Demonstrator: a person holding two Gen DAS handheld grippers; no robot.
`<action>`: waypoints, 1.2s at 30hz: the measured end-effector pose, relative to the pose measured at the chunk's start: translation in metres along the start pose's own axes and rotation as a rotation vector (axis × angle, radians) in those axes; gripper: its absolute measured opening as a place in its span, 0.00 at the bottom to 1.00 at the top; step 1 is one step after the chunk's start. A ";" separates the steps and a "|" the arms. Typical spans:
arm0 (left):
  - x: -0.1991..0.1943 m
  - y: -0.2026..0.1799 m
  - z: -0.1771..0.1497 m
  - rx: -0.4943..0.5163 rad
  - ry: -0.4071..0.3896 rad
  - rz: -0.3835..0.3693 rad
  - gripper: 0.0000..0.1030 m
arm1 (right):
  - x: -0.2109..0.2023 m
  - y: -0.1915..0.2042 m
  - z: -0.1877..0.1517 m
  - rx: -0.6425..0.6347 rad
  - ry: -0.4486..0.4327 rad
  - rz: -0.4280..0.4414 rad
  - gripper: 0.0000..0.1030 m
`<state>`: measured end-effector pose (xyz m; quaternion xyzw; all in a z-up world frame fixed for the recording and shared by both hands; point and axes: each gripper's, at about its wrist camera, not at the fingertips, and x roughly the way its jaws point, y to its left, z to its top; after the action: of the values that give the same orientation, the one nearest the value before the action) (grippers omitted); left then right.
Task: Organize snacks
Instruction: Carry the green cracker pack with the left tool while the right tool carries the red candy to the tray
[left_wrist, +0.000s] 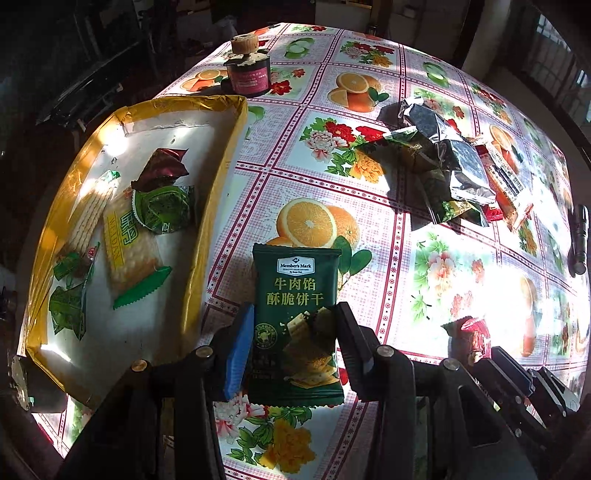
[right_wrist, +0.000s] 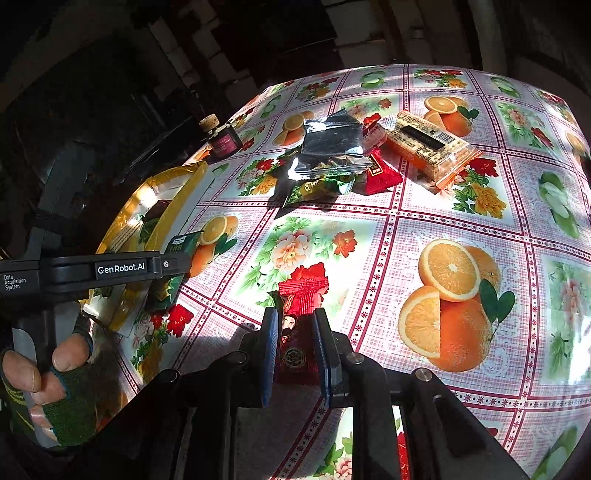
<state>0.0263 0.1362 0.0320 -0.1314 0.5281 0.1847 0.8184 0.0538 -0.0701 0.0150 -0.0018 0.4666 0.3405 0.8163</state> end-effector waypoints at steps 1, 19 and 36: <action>-0.004 0.002 -0.002 0.002 -0.005 -0.001 0.42 | 0.001 0.003 -0.001 -0.010 0.000 -0.004 0.21; -0.049 0.020 -0.019 0.023 -0.127 0.043 0.42 | -0.014 0.027 0.007 -0.007 -0.098 -0.023 0.20; -0.083 0.068 -0.035 -0.029 -0.233 0.148 0.42 | -0.048 0.091 0.022 -0.017 -0.223 0.166 0.20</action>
<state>-0.0634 0.1694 0.0916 -0.0815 0.4351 0.2663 0.8562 0.0039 -0.0198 0.0930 0.0675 0.3685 0.4088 0.8322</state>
